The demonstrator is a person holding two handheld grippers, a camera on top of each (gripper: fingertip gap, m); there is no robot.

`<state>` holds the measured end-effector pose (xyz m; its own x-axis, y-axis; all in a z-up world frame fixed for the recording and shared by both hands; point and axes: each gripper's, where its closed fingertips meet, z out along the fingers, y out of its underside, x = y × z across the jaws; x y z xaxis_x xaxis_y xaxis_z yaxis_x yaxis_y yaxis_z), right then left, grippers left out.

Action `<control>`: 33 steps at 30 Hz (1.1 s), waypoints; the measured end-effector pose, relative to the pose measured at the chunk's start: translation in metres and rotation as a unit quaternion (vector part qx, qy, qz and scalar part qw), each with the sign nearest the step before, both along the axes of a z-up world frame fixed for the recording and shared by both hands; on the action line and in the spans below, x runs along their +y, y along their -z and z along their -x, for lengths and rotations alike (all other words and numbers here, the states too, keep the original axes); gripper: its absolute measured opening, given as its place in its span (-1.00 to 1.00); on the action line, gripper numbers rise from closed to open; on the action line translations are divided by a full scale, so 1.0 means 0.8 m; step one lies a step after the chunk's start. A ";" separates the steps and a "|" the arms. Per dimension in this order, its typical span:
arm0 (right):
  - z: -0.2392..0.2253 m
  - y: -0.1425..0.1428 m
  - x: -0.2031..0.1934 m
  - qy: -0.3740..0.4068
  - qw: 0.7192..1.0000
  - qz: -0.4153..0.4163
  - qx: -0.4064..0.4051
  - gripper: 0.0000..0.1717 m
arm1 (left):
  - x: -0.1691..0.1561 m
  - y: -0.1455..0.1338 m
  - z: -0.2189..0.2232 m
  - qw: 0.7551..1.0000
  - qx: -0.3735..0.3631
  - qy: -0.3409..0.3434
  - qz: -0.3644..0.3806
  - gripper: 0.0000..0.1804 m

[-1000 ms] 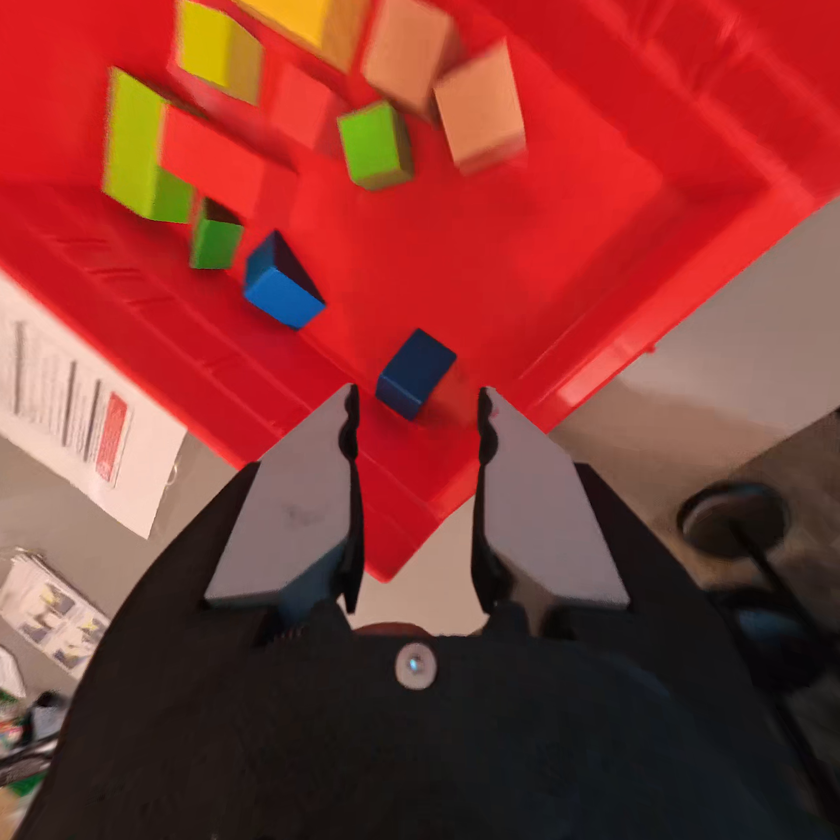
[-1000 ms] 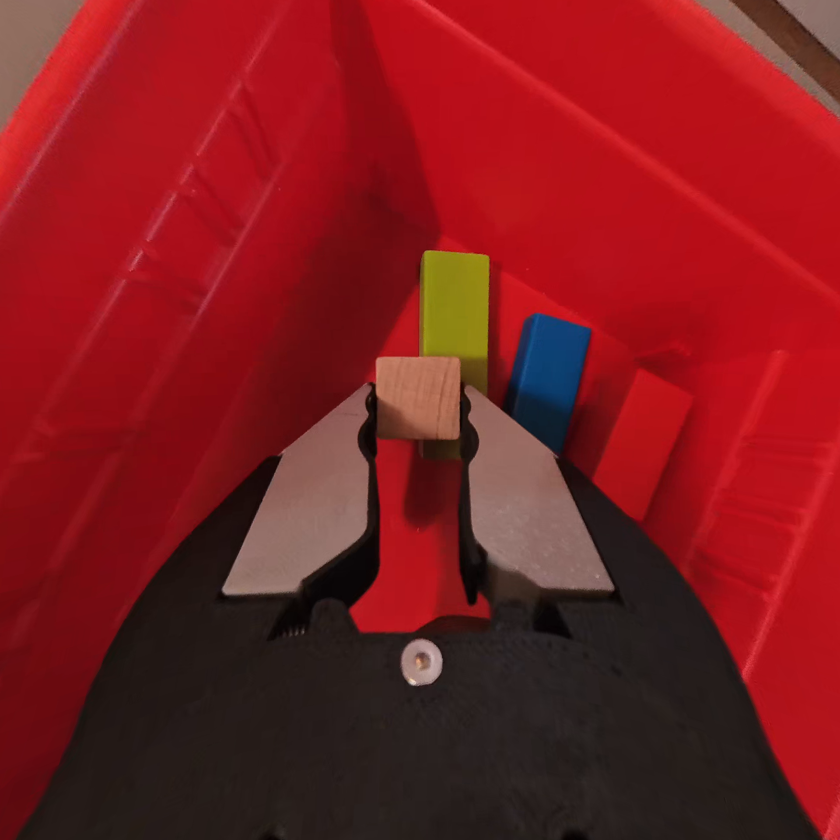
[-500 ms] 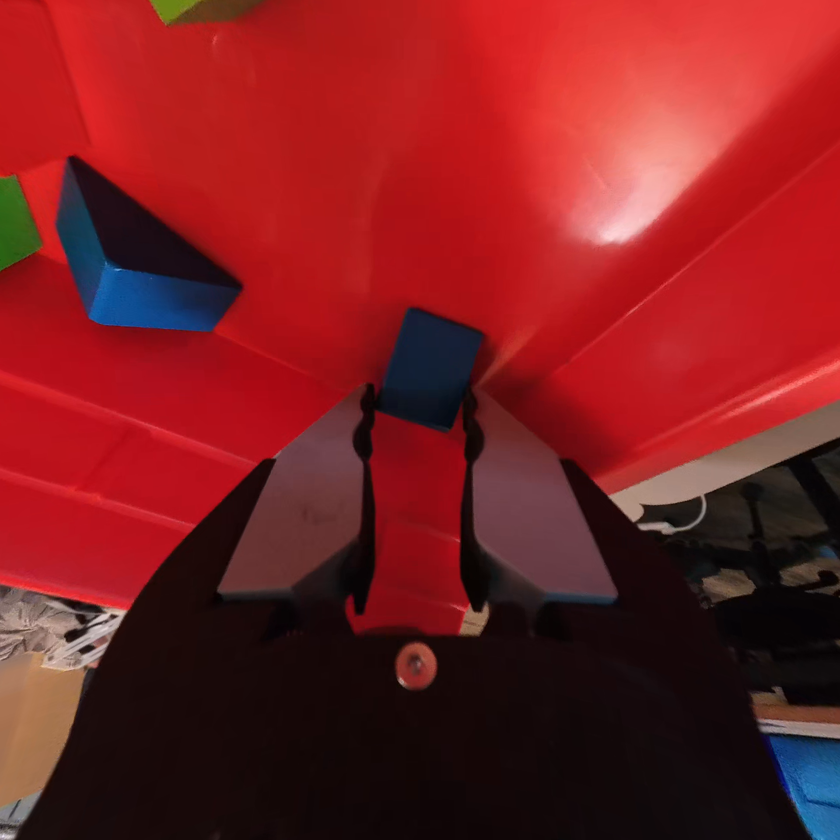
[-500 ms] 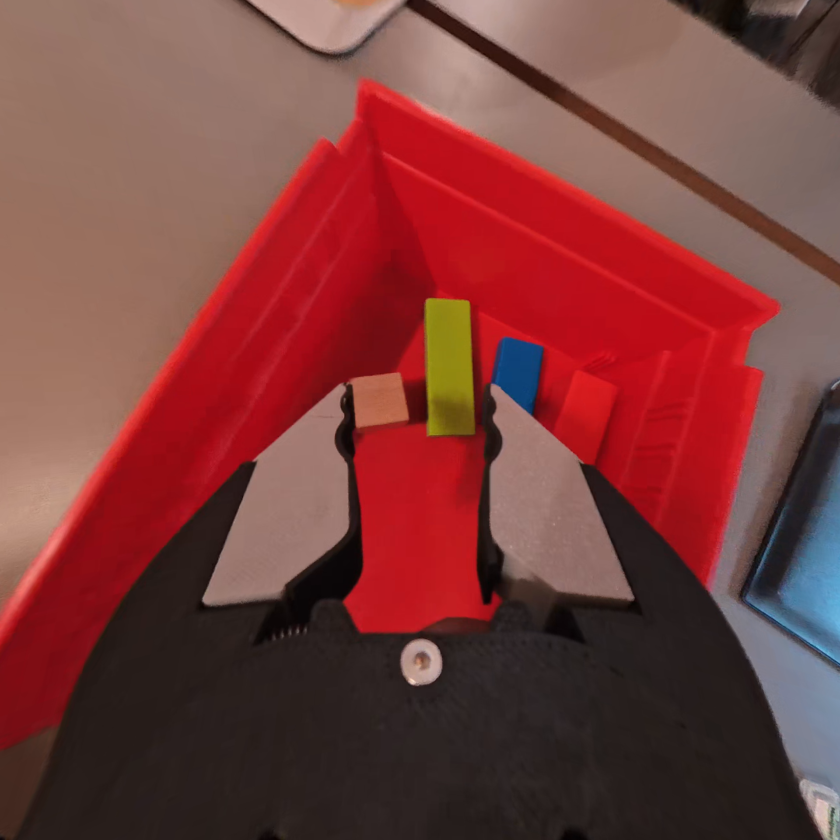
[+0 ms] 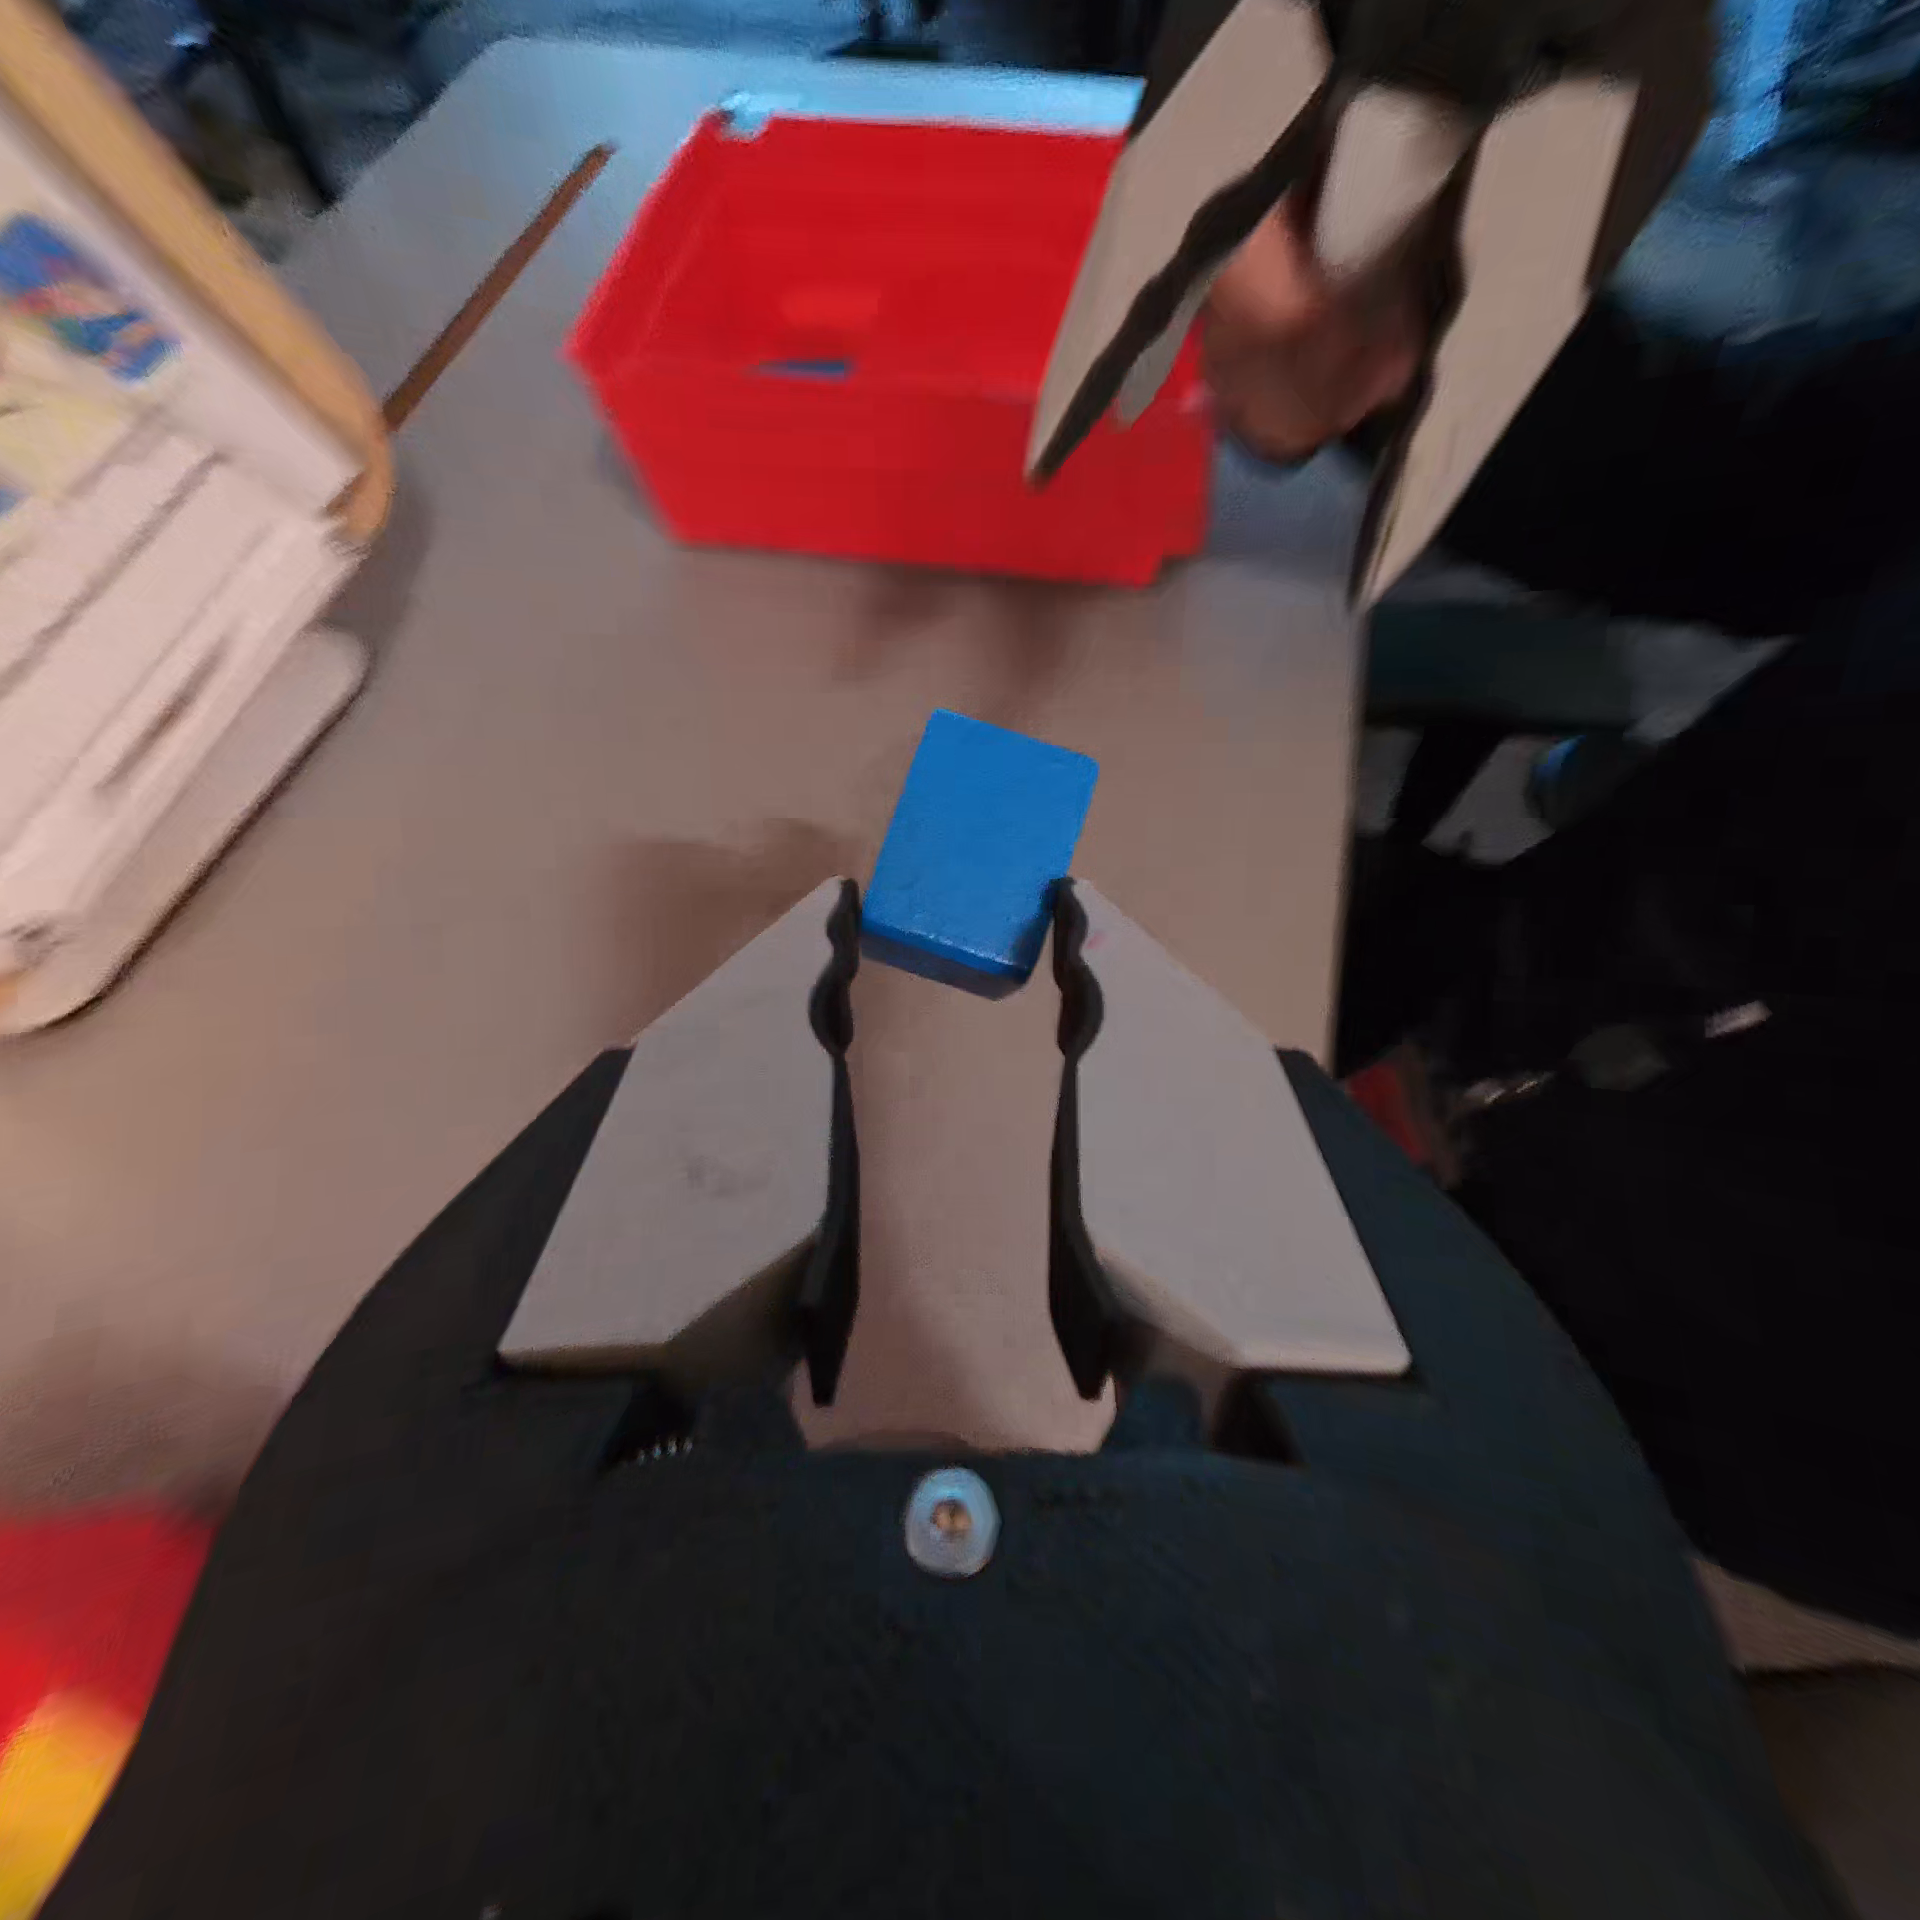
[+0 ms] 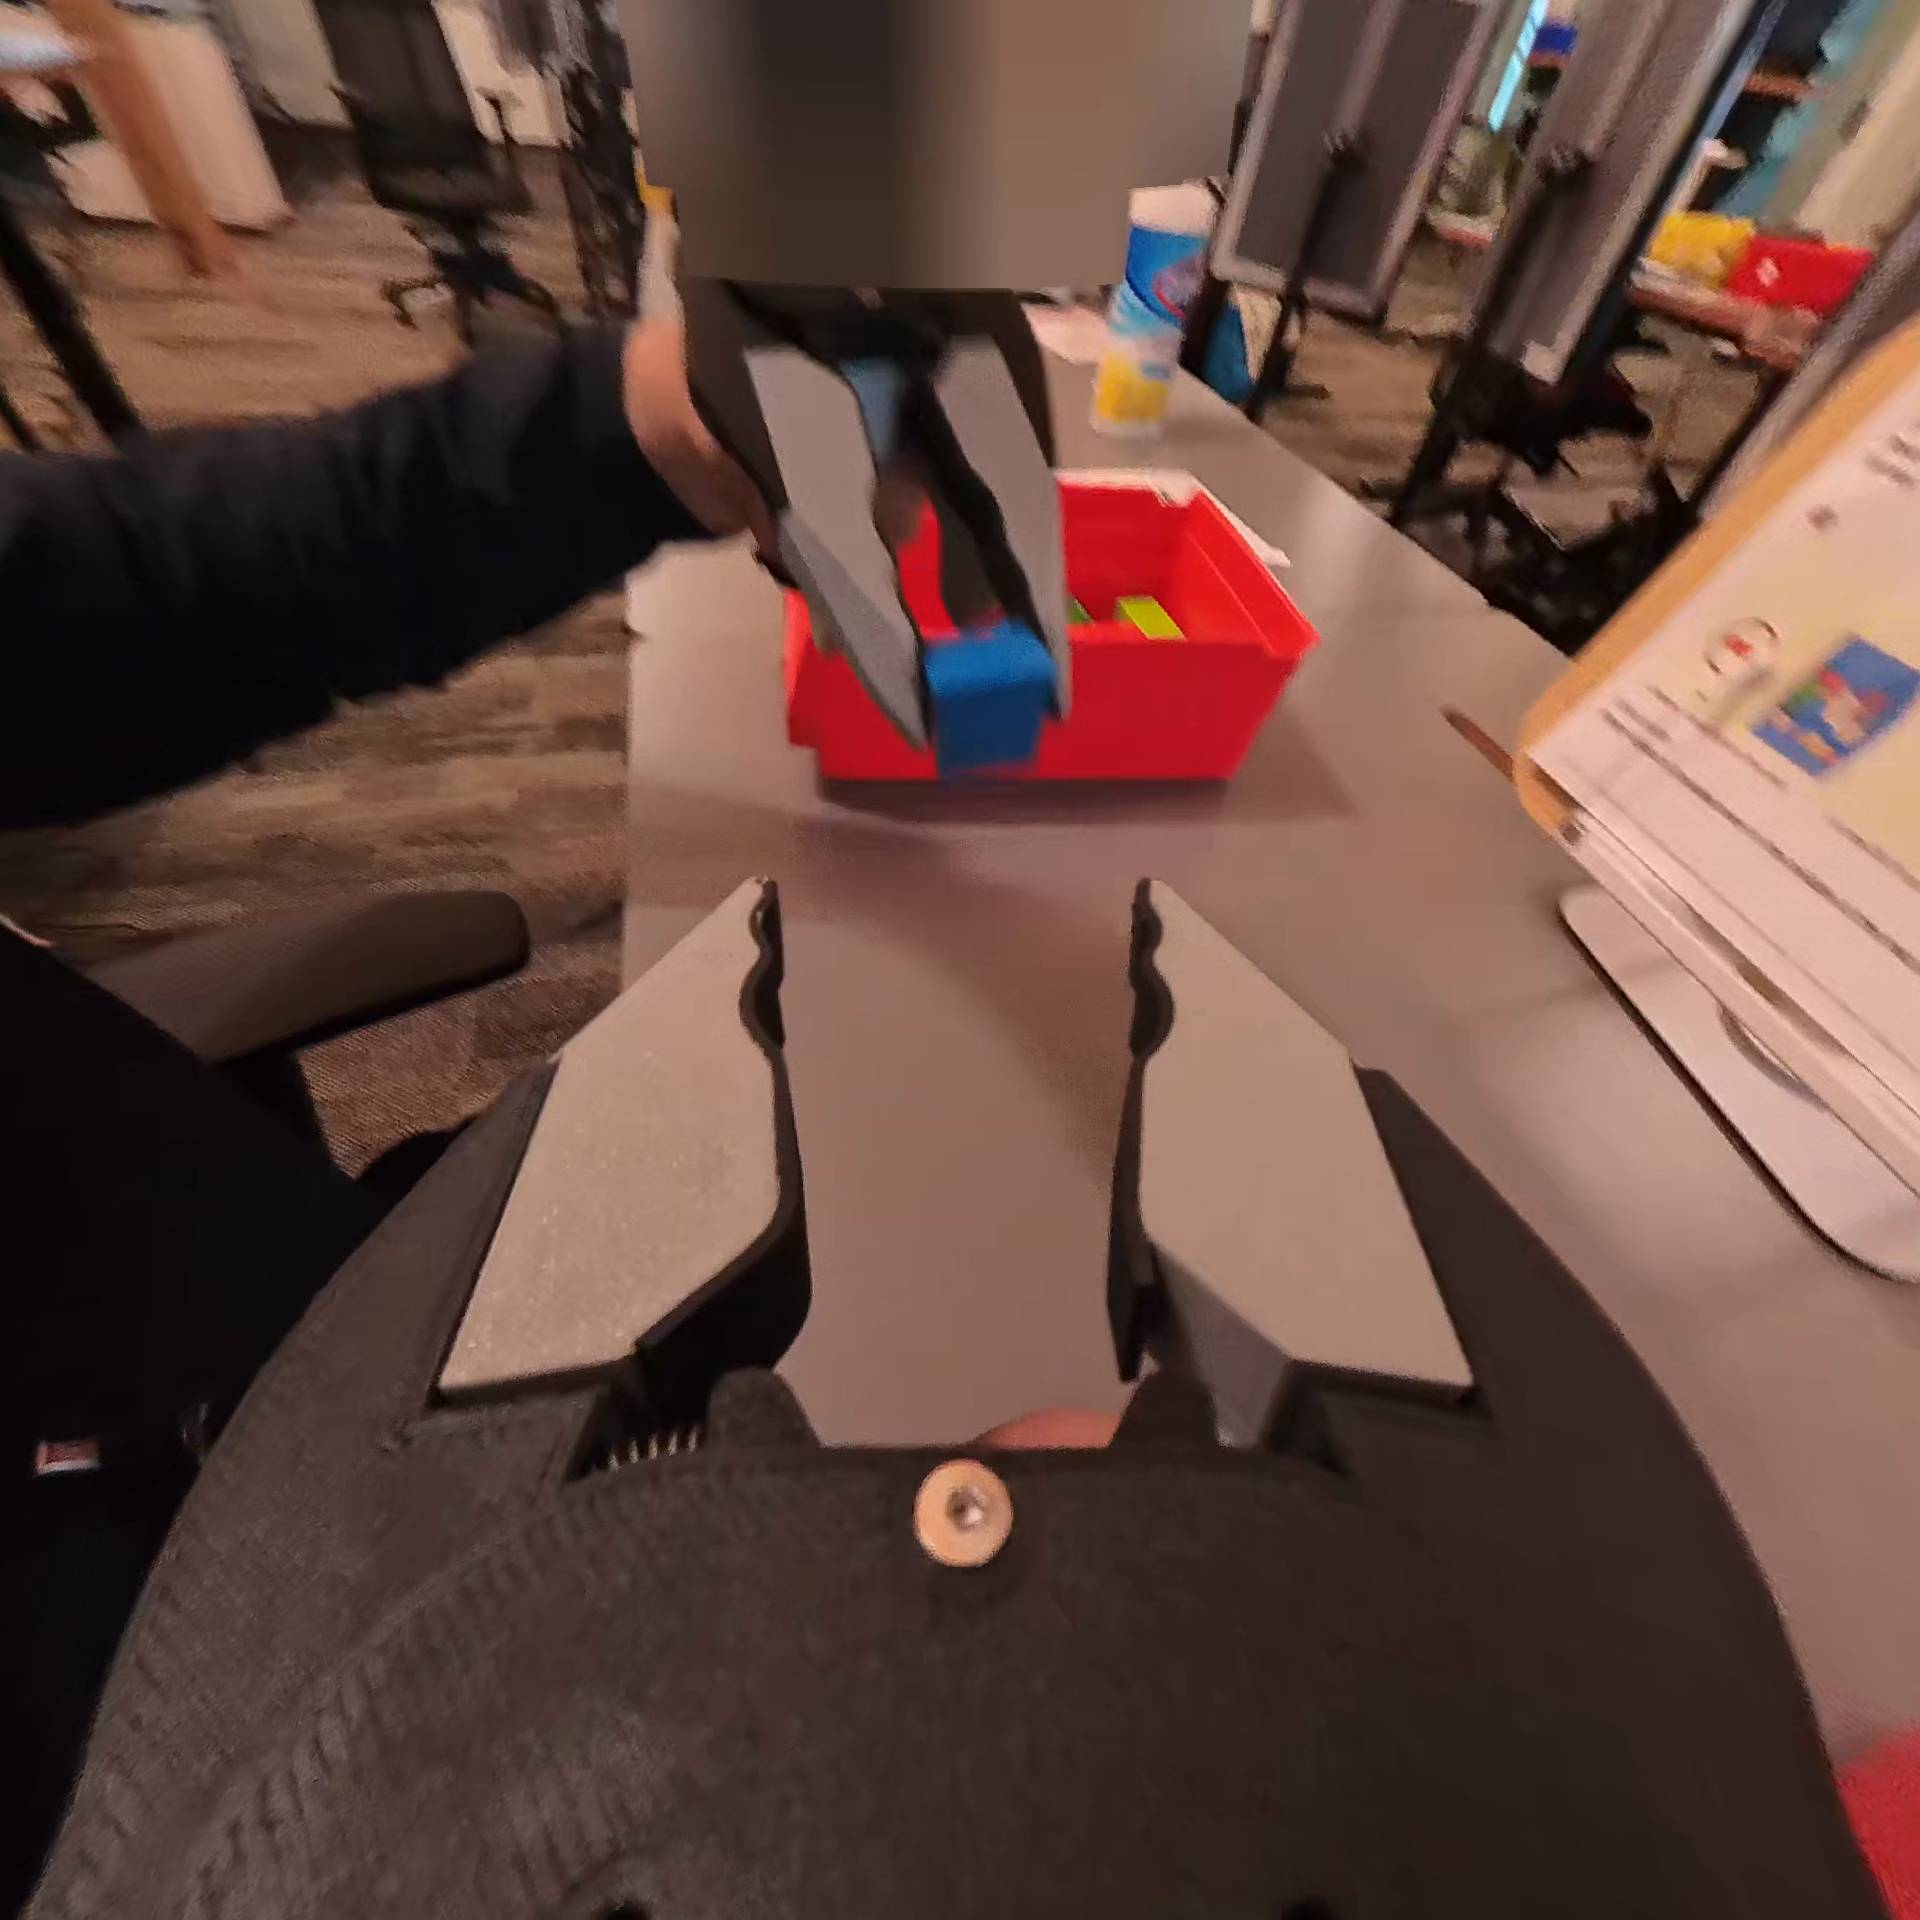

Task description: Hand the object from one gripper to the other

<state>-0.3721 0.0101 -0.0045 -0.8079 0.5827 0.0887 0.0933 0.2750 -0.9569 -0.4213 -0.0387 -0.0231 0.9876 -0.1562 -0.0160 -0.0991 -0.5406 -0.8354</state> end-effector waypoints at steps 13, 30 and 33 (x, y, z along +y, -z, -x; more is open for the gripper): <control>-0.033 0.020 0.064 -0.004 0.996 0.083 -0.034 -0.52 | 0.140 0.020 -0.107 0.983 -0.092 0.145 -0.065 -0.63; 0.024 0.112 0.381 0.358 0.911 -0.114 -0.169 -0.65 | 0.102 0.021 -0.017 0.985 -0.138 -0.067 -0.080 -0.54; 0.025 0.187 0.402 0.360 0.871 -0.205 -0.264 -0.65 | -0.005 0.022 0.044 0.972 -0.084 -0.209 -0.064 -0.51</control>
